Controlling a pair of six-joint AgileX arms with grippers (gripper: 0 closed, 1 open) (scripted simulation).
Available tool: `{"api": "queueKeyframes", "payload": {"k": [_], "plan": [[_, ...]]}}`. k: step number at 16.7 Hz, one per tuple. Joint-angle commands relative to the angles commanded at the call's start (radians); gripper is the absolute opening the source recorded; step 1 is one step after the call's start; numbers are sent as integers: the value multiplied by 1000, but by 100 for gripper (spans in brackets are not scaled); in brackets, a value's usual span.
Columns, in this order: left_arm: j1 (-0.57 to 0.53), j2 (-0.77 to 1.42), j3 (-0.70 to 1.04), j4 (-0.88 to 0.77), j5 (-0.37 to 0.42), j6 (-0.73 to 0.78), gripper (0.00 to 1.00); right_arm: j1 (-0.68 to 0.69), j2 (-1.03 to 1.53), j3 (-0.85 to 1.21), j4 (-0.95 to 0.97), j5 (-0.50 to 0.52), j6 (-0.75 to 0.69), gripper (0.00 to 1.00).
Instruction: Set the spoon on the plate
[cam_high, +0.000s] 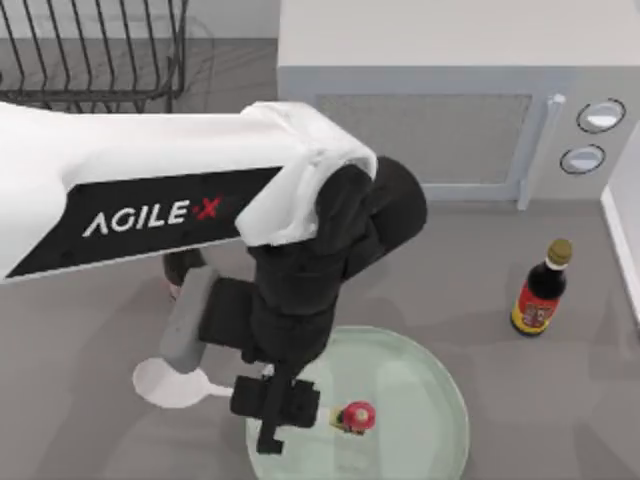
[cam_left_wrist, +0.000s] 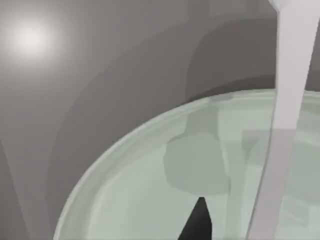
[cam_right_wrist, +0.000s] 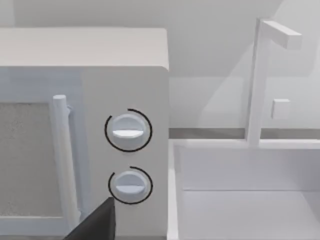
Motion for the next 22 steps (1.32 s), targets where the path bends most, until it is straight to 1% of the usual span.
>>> {"api": "queueKeyframes", "payload": {"k": [3,6,16,22], "plan": [[-71,18,48,47,-3,-185,0,0,0,0,0,0,0,100],[-109,22,77,79,-7,-274,0,0,0,0,0,0,0,100],[-109,18,74,82,-4,-283,0,0,0,0,0,0,0,100],[-112,28,49,82,31,-285,0,0,0,0,0,0,0,100]]}}
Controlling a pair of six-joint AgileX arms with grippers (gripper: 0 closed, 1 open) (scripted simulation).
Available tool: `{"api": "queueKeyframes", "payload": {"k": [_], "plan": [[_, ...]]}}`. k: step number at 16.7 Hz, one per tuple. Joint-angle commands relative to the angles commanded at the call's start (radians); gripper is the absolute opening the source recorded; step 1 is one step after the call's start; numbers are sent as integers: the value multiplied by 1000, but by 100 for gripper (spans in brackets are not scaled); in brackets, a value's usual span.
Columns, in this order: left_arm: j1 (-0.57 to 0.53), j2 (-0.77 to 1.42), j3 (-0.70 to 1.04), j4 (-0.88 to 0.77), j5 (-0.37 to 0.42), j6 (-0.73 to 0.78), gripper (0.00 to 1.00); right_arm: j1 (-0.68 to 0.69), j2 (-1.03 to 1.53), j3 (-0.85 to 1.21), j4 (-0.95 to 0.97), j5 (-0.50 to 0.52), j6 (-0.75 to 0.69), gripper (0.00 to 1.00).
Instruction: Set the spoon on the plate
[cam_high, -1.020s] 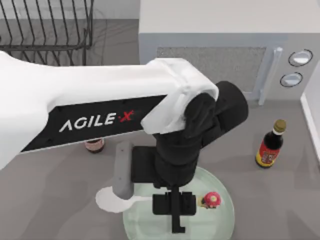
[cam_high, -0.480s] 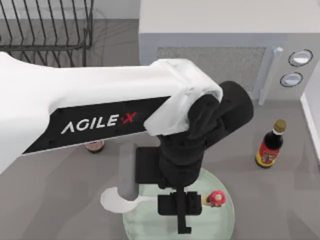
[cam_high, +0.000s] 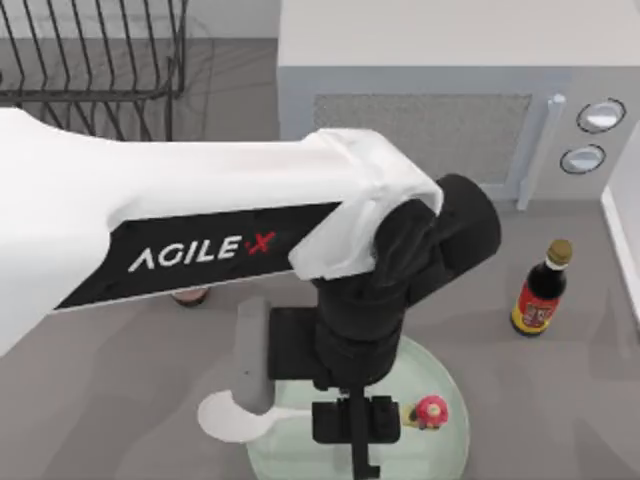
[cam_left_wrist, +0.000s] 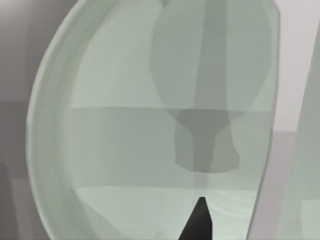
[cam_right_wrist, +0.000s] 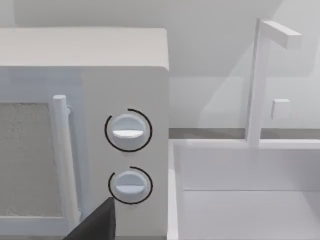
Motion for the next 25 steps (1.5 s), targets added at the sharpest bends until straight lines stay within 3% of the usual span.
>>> {"api": "queueKeyframes", "payload": {"k": [9,18,25], "plan": [[-5,26,-50,24,52,3,0,0,0,0,0,0,0,100],[-2,31,-57,146,-31,3,0,0,0,0,0,0,0,100],[-2,51,-75,165,-39,3,0,0,0,0,0,0,0,100]]}}
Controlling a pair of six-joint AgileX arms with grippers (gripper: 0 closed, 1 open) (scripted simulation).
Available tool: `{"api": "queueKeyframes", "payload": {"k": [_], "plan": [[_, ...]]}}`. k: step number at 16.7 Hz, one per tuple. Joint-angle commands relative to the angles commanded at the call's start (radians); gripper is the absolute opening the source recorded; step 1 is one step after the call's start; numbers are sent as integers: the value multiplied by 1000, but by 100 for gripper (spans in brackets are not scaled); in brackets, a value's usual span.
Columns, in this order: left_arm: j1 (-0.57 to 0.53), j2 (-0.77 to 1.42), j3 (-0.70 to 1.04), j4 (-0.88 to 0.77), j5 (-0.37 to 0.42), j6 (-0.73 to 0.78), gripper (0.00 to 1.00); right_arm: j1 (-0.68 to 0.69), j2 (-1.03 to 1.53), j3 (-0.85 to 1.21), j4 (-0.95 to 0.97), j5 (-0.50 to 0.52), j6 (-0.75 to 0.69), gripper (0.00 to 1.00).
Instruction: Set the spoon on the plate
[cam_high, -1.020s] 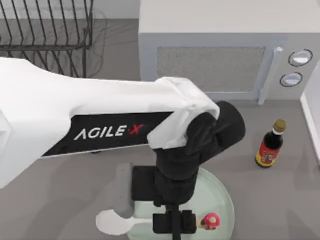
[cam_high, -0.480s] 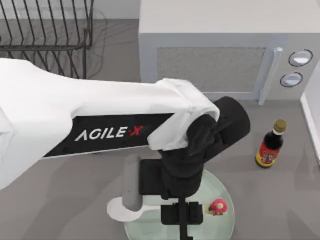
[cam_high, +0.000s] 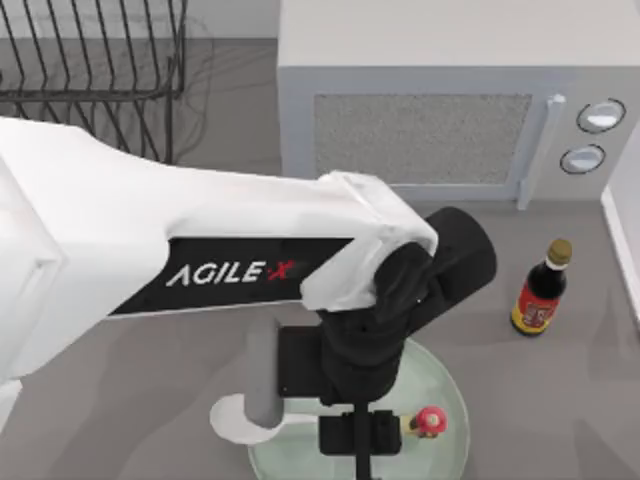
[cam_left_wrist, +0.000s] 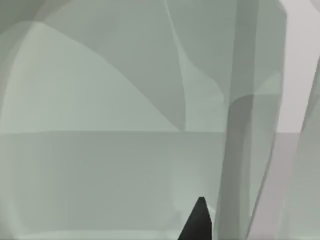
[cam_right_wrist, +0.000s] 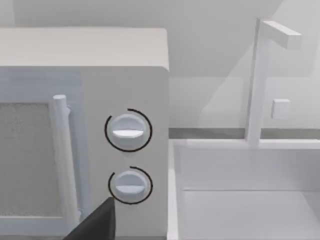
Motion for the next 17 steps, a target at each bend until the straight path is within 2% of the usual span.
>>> {"api": "queueKeyframes", "payload": {"k": [13,17], "plan": [[0,0,0,0,0,0,98,0,0,0,0,0,0,100],[0,0,0,0,0,0,100,0,0,0,0,0,0,100]]}}
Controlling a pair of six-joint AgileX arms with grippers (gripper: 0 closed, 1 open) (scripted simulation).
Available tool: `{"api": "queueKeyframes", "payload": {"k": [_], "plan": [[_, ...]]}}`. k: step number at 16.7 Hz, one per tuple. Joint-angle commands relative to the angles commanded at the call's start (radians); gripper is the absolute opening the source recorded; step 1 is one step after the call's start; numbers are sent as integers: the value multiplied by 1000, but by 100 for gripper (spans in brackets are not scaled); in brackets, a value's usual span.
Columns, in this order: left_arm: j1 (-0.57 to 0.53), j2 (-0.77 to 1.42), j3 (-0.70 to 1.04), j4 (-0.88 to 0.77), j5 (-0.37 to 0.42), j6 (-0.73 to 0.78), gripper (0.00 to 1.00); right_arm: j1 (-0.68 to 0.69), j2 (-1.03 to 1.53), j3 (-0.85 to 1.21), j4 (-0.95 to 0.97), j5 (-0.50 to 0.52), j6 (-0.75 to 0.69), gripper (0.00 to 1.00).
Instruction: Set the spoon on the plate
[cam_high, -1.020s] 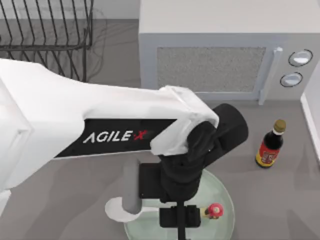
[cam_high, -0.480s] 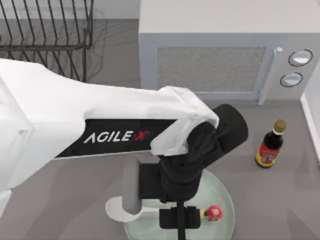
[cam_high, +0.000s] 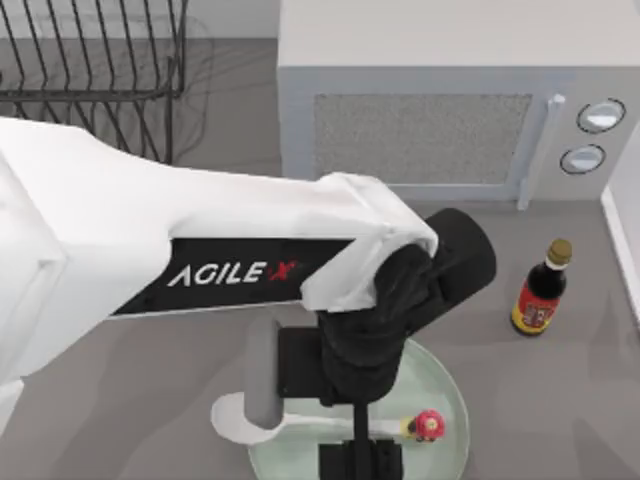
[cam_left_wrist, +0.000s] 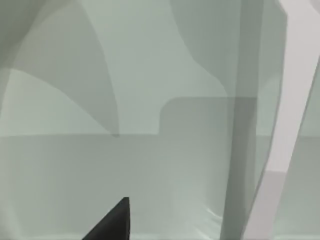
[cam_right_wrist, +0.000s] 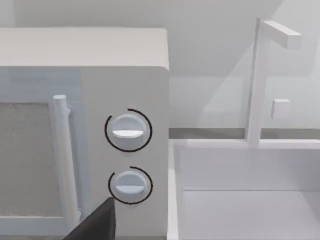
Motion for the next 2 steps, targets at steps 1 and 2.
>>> {"api": "queueKeyframes", "payload": {"k": [1,2], "plan": [[0,0,0,0,0,0,100,0,0,0,0,0,0,100],[0,0,0,0,0,0,100,0,0,0,0,0,0,100]]}}
